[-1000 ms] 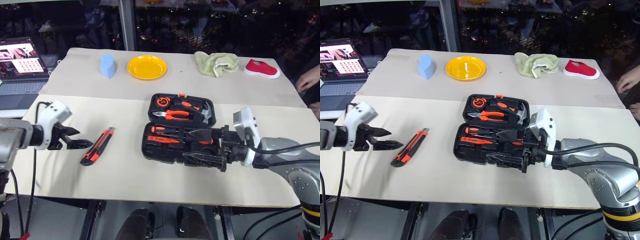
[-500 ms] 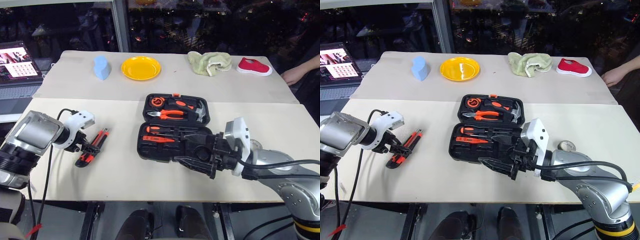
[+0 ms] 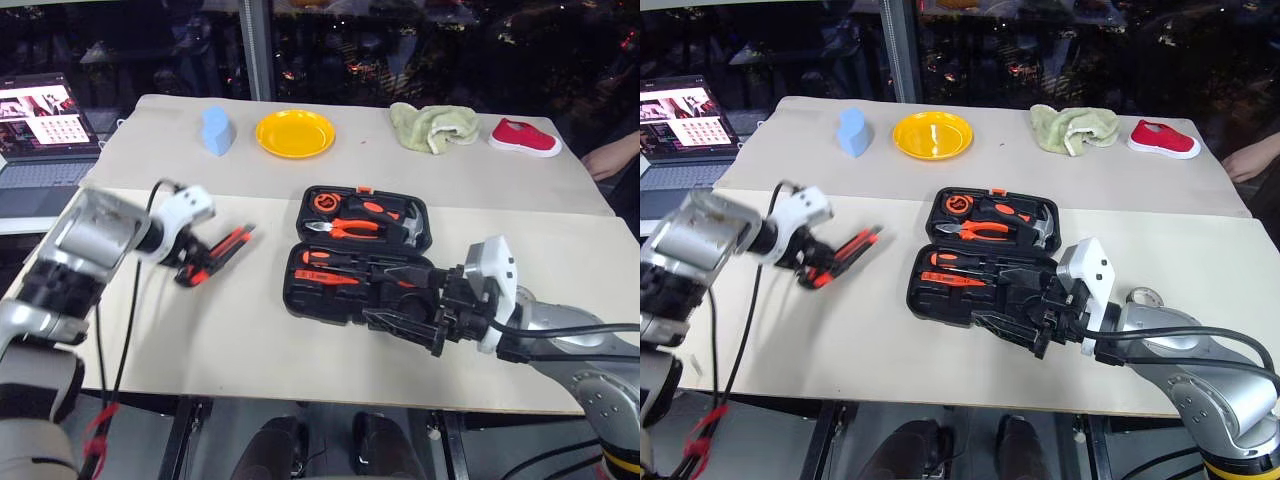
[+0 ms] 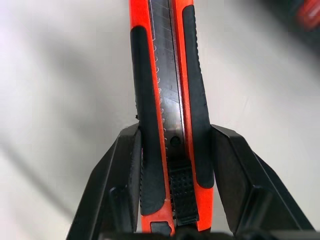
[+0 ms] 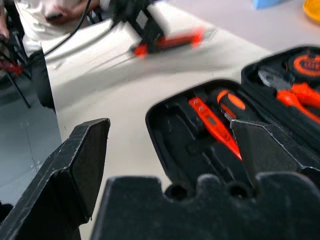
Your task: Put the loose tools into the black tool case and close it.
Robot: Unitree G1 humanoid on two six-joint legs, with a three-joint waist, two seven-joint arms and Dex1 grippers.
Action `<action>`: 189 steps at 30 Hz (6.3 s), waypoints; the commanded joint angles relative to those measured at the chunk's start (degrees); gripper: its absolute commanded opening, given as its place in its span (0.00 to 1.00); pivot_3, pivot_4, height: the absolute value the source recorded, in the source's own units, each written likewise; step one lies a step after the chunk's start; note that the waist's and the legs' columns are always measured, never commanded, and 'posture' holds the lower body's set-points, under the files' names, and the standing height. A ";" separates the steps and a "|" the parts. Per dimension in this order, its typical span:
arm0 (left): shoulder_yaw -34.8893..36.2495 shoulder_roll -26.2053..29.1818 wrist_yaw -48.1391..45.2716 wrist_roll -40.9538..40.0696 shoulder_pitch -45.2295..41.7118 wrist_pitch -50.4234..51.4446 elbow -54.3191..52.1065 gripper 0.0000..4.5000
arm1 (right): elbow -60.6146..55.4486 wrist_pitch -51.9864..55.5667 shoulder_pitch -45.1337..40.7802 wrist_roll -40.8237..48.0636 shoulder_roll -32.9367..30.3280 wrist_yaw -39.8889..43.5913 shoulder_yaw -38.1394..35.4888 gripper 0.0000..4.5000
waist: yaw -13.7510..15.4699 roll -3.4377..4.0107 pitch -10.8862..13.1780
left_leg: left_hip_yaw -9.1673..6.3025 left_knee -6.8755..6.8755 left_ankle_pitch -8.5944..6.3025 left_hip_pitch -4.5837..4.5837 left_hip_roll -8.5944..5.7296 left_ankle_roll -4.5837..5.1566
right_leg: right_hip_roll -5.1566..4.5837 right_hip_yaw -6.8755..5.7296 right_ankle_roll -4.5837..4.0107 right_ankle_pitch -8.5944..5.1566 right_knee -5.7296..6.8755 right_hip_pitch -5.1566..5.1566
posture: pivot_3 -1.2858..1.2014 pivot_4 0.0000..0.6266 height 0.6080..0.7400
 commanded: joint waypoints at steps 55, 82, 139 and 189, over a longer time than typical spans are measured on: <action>2.97 -24.31 -14.00 1.18 2.94 -27.70 7.17 0.12 | -7.27 -1.18 9.79 4.67 -0.28 -9.02 -8.94 1.00 | -0.94 0.06 -0.04 | 0.08 0.37 -0.01 -0.03 0.08 0.28 | 0.03 0.14 0.10 0.11 -0.03 0.13 | 0.52 0.24 1.00; -1.85 -25.33 -12.91 9.42 5.20 -38.66 14.90 0.00 | -7.95 -1.19 11.04 5.94 -0.85 -9.78 -9.02 1.00 | -0.72 0.07 -0.06 | 0.10 0.36 -0.03 -0.01 0.08 0.33 | 0.02 0.16 0.12 0.13 -0.06 0.18 | 0.52 0.24 1.00; 15.90 -9.03 -15.02 -25.18 13.90 -0.69 -21.91 0.99 | 23.53 -6.93 29.83 -10.04 -15.05 15.34 -34.62 1.00 | -1.56 0.41 -0.16 | 0.13 -0.05 -0.28 0.62 0.17 0.68 | -0.10 0.21 0.35 0.09 -0.78 1.02 | 0.52 0.24 1.00; 12.66 -8.13 -6.69 -21.56 16.22 -8.72 -24.56 1.00 | 16.90 6.81 -17.64 -20.16 -12.45 21.21 13.21 0.01 | -1.21 0.52 0.02 | -0.09 -0.15 -0.13 0.57 -0.07 0.02 | -0.44 0.01 0.14 0.06 -0.40 0.78 | 0.52 0.24 1.00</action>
